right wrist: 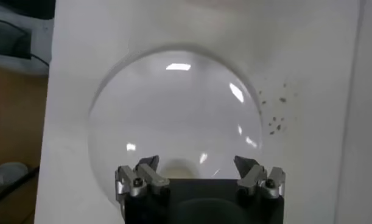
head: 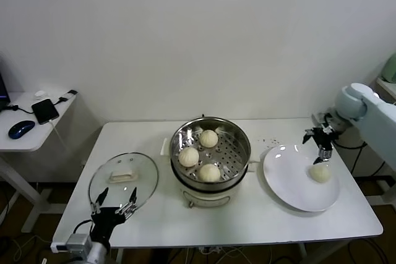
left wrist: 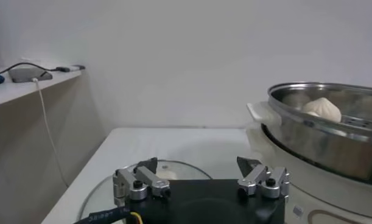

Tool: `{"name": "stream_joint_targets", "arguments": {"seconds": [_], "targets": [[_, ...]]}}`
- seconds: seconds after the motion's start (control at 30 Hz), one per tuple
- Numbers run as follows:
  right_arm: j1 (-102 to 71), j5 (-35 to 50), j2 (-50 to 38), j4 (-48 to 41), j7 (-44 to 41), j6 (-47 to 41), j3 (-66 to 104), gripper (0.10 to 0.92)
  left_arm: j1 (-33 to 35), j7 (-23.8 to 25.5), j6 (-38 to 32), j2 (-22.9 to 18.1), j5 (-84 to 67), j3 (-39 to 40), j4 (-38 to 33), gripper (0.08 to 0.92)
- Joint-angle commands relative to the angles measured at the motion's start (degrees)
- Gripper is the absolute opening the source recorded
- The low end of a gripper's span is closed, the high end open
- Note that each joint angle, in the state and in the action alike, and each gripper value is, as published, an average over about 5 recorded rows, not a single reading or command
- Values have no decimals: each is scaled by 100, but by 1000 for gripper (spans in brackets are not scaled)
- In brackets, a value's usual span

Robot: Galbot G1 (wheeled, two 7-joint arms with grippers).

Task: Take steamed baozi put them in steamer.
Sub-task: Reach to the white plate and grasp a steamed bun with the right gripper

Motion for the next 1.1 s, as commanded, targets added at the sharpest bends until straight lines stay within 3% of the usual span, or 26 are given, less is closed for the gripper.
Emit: {"name": "stream_joint_targets", "arguments": {"seconds": [0.03,1.1], "targets": [[-1024,-847,292,-1175,85,744,1086,823,5,27,26,43,-53,-18,38,823],[-1037,-1859,1106,-2218,549,1031,1528,823,-84,130,47,66,-60,-30,171,823]]}}
